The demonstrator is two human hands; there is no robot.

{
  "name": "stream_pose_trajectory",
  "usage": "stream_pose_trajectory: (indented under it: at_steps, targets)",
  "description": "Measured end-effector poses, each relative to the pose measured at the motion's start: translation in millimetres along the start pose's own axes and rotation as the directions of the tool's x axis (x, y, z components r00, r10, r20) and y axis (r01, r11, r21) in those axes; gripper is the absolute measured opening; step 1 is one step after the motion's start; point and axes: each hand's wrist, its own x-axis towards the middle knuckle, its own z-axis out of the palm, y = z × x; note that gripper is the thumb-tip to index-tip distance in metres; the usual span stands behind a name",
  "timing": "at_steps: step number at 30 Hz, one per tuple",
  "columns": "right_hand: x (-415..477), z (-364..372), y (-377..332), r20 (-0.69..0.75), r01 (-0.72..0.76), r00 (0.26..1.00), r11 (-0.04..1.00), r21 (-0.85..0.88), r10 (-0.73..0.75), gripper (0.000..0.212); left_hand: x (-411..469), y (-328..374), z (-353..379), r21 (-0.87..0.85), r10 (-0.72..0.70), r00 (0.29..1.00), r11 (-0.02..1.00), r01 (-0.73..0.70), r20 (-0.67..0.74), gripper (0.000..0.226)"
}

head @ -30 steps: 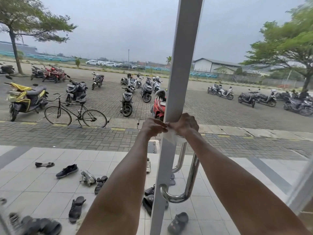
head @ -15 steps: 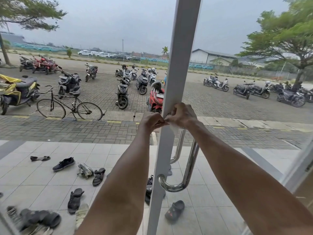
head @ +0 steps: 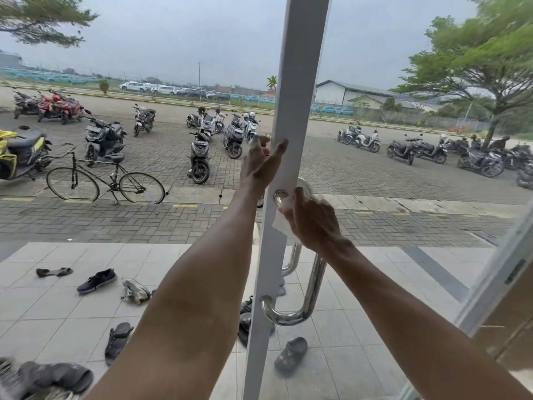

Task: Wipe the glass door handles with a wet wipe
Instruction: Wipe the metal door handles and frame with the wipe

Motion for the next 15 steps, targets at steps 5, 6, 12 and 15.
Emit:
stream_pose_trajectory:
  at_steps: [5,6,12,15]
  targets:
    - [20,17,-20,0.091,-0.11,0.987,0.972,-0.207,0.131,0.028,9,3,12,0.005,0.016,0.995,1.0,-0.016,0.094,0.059]
    - [25,20,-25,0.109,-0.14,0.979,0.96,-0.242,0.17,0.024,9,3,12,0.012,0.012,0.995,1.0,-0.013,0.101,0.061]
    - [29,24,-32,0.144,-0.172,0.965,0.941,-0.293,0.221,0.026,11,-3,18,0.1,-0.013,0.997,0.995,0.005,0.072,0.077]
    - [15,17,-20,0.107,-0.161,0.976,0.955,-0.249,0.192,0.031,12,-5,23,0.115,-0.022,0.998,0.993,0.015,0.058,0.076]
